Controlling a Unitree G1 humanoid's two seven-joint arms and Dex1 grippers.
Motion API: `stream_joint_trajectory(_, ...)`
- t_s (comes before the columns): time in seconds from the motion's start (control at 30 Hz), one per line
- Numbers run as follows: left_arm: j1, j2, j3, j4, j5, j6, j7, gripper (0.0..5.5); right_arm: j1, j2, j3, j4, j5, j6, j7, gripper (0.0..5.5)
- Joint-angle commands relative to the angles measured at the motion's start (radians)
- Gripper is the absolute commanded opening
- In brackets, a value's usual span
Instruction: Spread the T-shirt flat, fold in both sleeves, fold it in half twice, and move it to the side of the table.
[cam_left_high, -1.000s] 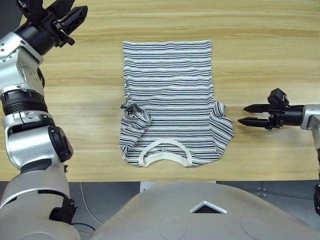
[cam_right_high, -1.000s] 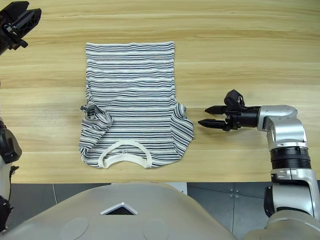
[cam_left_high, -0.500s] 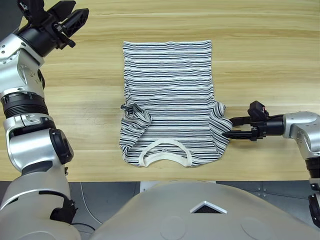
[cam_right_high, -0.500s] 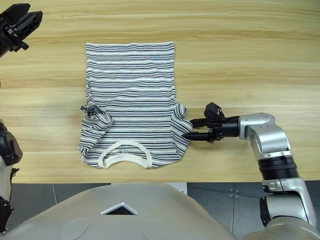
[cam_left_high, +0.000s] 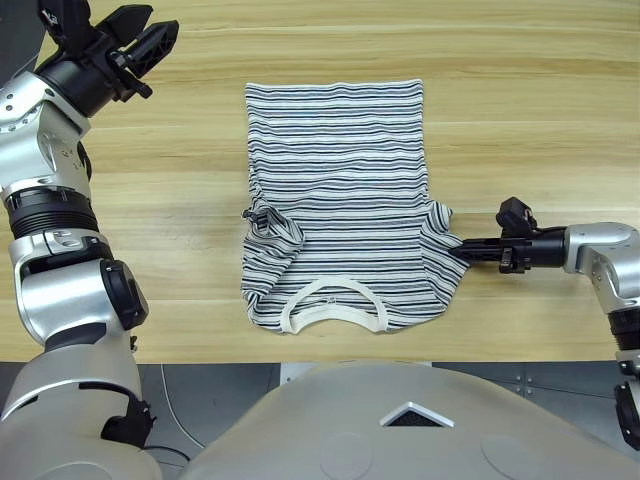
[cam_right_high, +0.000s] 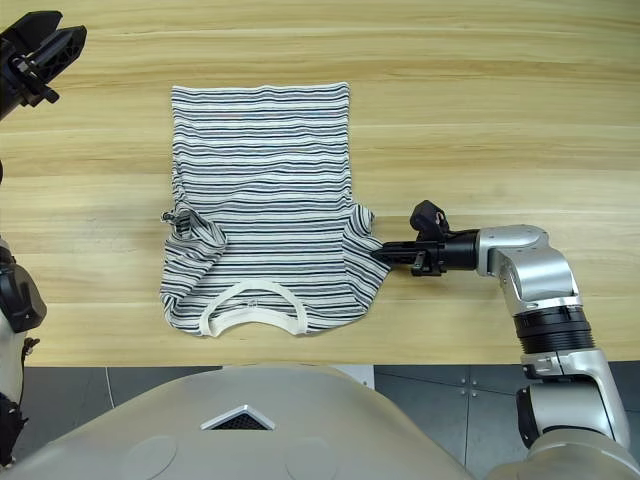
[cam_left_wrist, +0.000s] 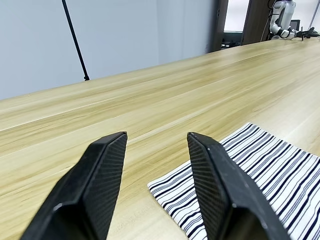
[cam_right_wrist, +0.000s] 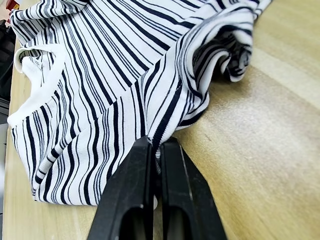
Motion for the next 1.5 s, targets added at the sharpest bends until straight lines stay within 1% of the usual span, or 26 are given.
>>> stream_joint_trajectory(0.03, 0.001, 0.001, -0.002, 0.001, 0.019, -0.009, 0.003, 2.27, 0.048, -0.009, 0.025, -0.001, -0.037, 0.049, -0.040, 0.12)
stream_joint_trajectory(0.27, -0.001, -0.001, -0.010, 0.001, 0.025, -0.017, -0.004, 2.27, 0.073, -0.049, -0.037, -0.210, 0.005, 0.045, -0.051, 0.12)
stream_joint_trajectory(0.57, 0.009, 0.000, -0.011, -0.007, 0.025, -0.025, -0.014, 2.27, 0.060, -0.060, -0.056, -0.360, 0.009, 0.065, -0.101, 0.12)
stream_joint_trajectory(0.73, 0.011, -0.004, -0.016, -0.005, 0.029, -0.033, -0.015, 2.27, 0.022, -0.023, 0.001, -0.415, 0.006, 0.081, -0.120, 0.12)
stream_joint_trajectory(1.0, 0.015, -0.013, -0.022, 0.000, 0.037, -0.044, -0.022, 2.27, -0.059, 0.059, 0.174, -0.410, -0.059, 0.092, -0.153, 0.12)
stream_joint_trajectory(1.13, 0.020, -0.017, -0.022, -0.003, 0.037, -0.045, -0.023, 2.27, -0.097, 0.106, 0.234, -0.382, -0.087, 0.095, -0.169, 0.12)
stream_joint_trajectory(1.27, 0.022, -0.022, -0.023, -0.002, 0.038, -0.045, -0.023, 2.27, -0.119, 0.132, 0.234, -0.359, -0.096, 0.094, -0.194, 0.90)
stream_joint_trajectory(1.4, 0.024, -0.023, -0.023, -0.007, 0.036, -0.041, -0.024, 2.27, -0.117, 0.104, 0.230, -0.419, -0.097, 0.088, -0.183, 1.50)
stream_joint_trajectory(1.5, 0.026, -0.025, -0.022, -0.010, 0.035, -0.040, -0.026, 2.27, -0.121, 0.084, 0.223, -0.499, -0.079, 0.101, -0.169, 2.08)
